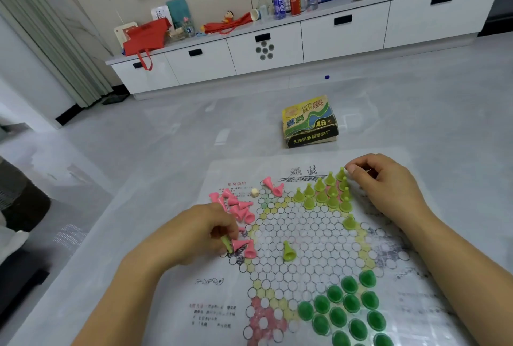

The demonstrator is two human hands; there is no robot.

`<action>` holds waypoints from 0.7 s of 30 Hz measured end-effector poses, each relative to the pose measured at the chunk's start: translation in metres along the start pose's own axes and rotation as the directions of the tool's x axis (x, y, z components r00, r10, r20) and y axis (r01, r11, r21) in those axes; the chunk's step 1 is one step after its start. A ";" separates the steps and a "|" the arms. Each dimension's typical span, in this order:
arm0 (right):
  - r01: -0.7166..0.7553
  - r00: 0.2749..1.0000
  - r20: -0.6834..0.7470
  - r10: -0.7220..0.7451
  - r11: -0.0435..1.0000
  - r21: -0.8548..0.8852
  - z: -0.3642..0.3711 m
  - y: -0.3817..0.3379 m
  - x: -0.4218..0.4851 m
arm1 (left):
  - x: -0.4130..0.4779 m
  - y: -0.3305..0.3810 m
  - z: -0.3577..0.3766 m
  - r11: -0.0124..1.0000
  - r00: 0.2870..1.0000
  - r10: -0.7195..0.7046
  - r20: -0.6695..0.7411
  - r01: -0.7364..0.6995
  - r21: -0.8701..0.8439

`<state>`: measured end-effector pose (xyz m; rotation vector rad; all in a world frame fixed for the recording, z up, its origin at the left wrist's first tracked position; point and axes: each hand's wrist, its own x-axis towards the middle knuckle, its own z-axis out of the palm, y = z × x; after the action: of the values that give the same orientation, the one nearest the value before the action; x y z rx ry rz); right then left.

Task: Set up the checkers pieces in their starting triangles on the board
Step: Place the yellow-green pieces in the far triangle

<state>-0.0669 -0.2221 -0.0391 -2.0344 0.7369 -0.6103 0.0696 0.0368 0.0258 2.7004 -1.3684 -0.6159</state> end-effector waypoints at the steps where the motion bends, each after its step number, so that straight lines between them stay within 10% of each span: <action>1: 0.000 1.000 0.000 0.000 1.000 -0.001 0.000 0.000 0.000 | -0.001 -0.002 0.001 1.000 1.000 0.009 -0.010 -0.008 0.029; 13: 0.006 1.000 0.004 -0.006 1.000 -0.008 -0.001 0.000 0.000 | 0.014 0.027 0.003 0.833 0.919 -0.104 -0.381 -0.129 -0.538; 21: 0.008 1.000 0.001 -0.008 1.000 -0.001 -0.001 0.000 0.000 | 0.055 0.091 0.049 0.908 0.902 0.046 -0.430 -0.217 -0.359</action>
<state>-0.0672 -0.2227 -0.0389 -2.0394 0.7282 -0.6133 0.0109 -0.0553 -0.0174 2.2173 -1.1532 -0.2494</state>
